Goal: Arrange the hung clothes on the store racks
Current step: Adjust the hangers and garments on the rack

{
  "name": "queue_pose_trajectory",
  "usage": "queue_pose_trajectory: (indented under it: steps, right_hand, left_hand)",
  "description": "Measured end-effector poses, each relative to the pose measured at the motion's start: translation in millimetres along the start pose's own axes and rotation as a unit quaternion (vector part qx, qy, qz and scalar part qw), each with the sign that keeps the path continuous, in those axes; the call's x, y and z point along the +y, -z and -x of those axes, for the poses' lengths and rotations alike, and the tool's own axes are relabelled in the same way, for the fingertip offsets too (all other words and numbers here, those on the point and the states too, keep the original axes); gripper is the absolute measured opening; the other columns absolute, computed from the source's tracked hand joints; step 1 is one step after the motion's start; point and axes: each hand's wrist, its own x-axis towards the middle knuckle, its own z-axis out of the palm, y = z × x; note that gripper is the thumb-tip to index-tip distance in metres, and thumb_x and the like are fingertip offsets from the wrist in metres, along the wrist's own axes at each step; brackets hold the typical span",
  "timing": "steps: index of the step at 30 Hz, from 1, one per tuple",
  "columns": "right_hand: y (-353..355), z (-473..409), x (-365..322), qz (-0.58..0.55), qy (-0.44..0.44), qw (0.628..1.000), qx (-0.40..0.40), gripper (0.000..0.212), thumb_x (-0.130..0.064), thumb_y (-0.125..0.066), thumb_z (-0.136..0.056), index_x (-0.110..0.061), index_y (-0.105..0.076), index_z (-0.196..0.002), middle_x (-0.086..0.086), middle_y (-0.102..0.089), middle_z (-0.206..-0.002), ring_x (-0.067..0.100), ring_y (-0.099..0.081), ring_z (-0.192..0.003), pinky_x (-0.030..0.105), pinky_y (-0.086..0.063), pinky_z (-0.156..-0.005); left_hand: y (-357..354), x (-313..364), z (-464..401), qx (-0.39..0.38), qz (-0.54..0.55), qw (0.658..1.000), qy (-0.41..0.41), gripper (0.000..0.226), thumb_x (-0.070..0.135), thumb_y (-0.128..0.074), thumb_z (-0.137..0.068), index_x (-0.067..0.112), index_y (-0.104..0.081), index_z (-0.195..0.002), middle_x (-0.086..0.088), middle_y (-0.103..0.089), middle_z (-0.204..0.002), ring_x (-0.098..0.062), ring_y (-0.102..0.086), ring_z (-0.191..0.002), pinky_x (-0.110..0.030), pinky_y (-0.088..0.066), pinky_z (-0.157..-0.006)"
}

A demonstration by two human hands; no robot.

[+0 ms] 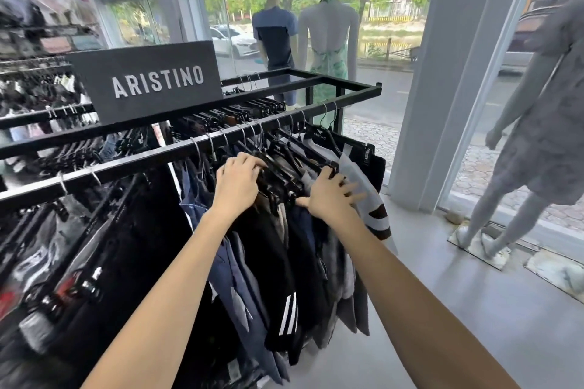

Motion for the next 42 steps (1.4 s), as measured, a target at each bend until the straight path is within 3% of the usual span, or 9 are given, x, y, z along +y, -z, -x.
queue_pose_trajectory:
  steps: [5, 10, 17, 21, 27, 29, 35, 38, 42]
  right_hand:
    - [-21, 16, -22, -0.024, 0.138, 0.976, 0.167, 0.068, -0.007, -0.06, -0.09, -0.017, -0.029, -0.15, 0.02, -0.017, -0.16, 0.05, -0.008, -0.147, 0.074, -0.007, -0.112]
    - [-51, 31, -52, -0.196, 0.36, 0.883, 0.227, 0.016, -0.016, -0.066, -0.091, -0.008, -0.074, -0.102, 0.016, -0.054, -0.132, 0.032, -0.042, -0.13, 0.035, -0.027, -0.116]
    - [-54, 47, -79, -0.028, 0.283, 0.956, 0.074, 0.076, -0.082, -0.037, -0.084, -0.025, -0.068, -0.123, 0.001, -0.064, -0.129, 0.034, -0.027, -0.142, 0.059, 0.005, -0.119]
    - [-52, 49, -86, 0.007, 0.261, 0.964, 0.044, 0.041, -0.056, -0.05, -0.091, -0.027, -0.076, -0.105, 0.005, -0.066, -0.119, 0.036, -0.025, -0.14, 0.06, 0.001, -0.118]
    - [-53, 50, -90, 0.004, 0.215, 0.976, 0.044, 0.031, -0.031, -0.05, -0.089, -0.011, -0.072, -0.081, 0.011, -0.068, -0.107, 0.034, -0.023, -0.14, 0.053, -0.004, -0.12]
    - [-54, 52, -98, 0.037, 0.208, 0.976, 0.045, 0.032, -0.033, -0.052, -0.09, -0.008, -0.072, -0.09, 0.013, -0.064, -0.115, 0.037, -0.024, -0.141, 0.057, -0.004, -0.12]
    - [-75, 69, -129, 0.074, 0.235, 0.965, 0.093, 0.046, -0.046, -0.05, -0.097, -0.007, -0.069, -0.113, 0.017, -0.052, -0.135, 0.039, -0.025, -0.14, 0.07, -0.002, -0.115]
    - [-89, 81, -151, 0.014, 0.287, 0.956, 0.063, 0.054, -0.042, -0.044, -0.092, 0.004, -0.07, -0.1, 0.021, -0.061, -0.116, 0.039, -0.045, -0.127, 0.055, -0.027, -0.114]
    - [-95, 99, -166, -0.088, 0.343, 0.935, 0.023, 0.047, -0.039, -0.041, -0.078, -0.001, -0.061, -0.059, 0.006, -0.051, -0.074, 0.034, -0.057, -0.086, 0.039, -0.048, -0.082]
  left_hand:
    - [21, -26, 11, 0.036, 0.095, 0.987, 0.126, 0.038, -0.002, -0.044, -0.095, 0.022, -0.062, -0.118, -0.002, -0.048, -0.128, -0.028, -0.036, -0.124, -0.043, -0.03, -0.107]
    - [30, -32, 18, 0.055, 0.126, 0.969, 0.207, 0.025, -0.004, -0.044, -0.091, 0.015, -0.055, -0.104, -0.007, -0.041, -0.123, -0.03, -0.038, -0.119, -0.039, -0.031, -0.101]
    - [40, -63, 32, 0.06, 0.218, 0.944, 0.24, 0.028, -0.006, -0.049, -0.086, 0.014, -0.058, -0.104, -0.005, -0.034, -0.115, -0.023, -0.051, -0.102, -0.033, -0.047, -0.094]
    - [52, -80, 31, 0.006, 0.215, 0.932, 0.292, 0.022, 0.014, -0.068, -0.078, 0.022, -0.06, -0.097, -0.01, -0.053, -0.113, -0.024, -0.057, -0.101, -0.037, -0.05, -0.09]
    - [74, -94, 47, -0.015, 0.192, 0.92, 0.341, 0.023, 0.021, -0.062, -0.074, 0.018, -0.045, -0.089, -0.008, -0.069, -0.064, -0.022, -0.067, -0.049, -0.033, -0.056, -0.068]
    - [77, -106, 55, -0.009, 0.146, 0.929, 0.341, 0.023, 0.026, -0.057, -0.076, 0.017, -0.043, -0.092, -0.01, -0.069, -0.065, -0.027, -0.07, -0.062, -0.036, -0.055, -0.077]
    - [93, -108, 67, -0.022, -0.036, 0.95, 0.308, 0.047, 0.009, -0.058, -0.087, -0.004, -0.038, -0.127, -0.028, -0.035, -0.138, -0.05, -0.052, -0.113, -0.052, -0.043, -0.088]
    - [92, -105, 71, 0.003, -0.094, 0.967, 0.236, 0.041, 0.004, -0.056, -0.084, -0.006, -0.047, -0.122, -0.026, -0.038, -0.134, -0.046, -0.047, -0.118, -0.051, -0.046, -0.084]
    - [99, -103, 75, 0.051, -0.065, 0.978, 0.193, 0.016, 0.016, -0.052, -0.091, 0.006, -0.056, -0.103, -0.017, -0.059, -0.111, -0.038, -0.053, -0.108, -0.047, -0.046, -0.081]
